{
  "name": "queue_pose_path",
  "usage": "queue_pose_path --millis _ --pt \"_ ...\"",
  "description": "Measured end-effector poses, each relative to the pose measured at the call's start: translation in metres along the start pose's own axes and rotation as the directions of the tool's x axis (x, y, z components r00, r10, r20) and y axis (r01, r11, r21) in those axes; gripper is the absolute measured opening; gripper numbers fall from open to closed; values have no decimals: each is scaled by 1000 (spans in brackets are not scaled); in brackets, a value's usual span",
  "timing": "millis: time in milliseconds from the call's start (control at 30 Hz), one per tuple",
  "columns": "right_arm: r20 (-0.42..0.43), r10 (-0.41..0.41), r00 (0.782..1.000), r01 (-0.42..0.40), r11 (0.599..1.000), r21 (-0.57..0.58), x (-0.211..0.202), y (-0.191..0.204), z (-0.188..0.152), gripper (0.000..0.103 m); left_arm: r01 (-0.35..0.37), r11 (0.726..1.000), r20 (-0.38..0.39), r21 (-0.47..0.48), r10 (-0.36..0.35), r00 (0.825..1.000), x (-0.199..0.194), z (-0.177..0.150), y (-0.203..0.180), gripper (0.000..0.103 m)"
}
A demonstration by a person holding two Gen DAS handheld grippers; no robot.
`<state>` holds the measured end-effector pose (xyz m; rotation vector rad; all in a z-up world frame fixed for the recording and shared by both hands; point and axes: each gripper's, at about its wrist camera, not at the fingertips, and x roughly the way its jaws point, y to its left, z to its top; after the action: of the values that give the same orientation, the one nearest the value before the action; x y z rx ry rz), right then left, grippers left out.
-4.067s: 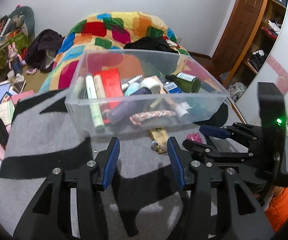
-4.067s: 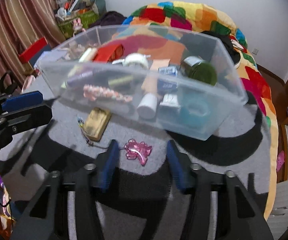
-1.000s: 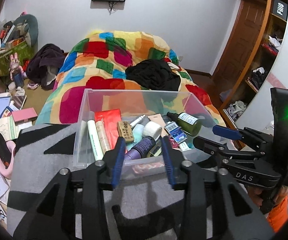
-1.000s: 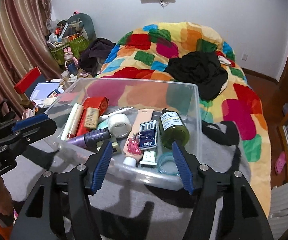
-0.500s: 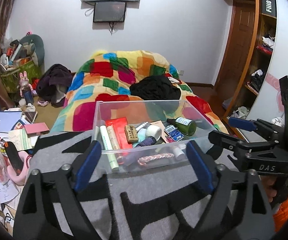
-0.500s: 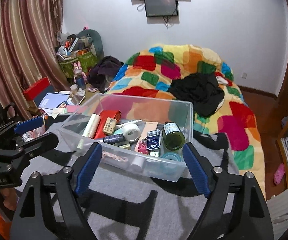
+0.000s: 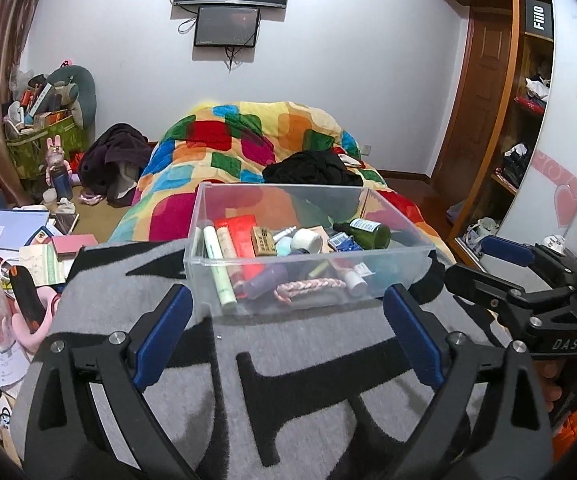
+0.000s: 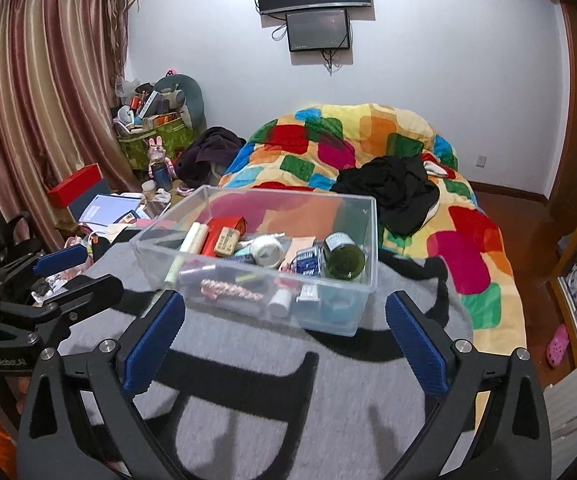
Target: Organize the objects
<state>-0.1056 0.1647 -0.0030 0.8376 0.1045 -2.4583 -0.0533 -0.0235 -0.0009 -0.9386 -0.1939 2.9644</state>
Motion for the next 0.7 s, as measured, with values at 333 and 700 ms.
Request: queue_pose_path --millis 333,700 --pt "-30 8 1000 -8 1000 14 5 -1 -12 100 -4 1000 -13 10 4 1000 4 -8 -5 97" --pt "-30 11 999 -11 1000 17 4 0 -12 100 0 1000 -12 6 0 1000 5 -8 -5 97"
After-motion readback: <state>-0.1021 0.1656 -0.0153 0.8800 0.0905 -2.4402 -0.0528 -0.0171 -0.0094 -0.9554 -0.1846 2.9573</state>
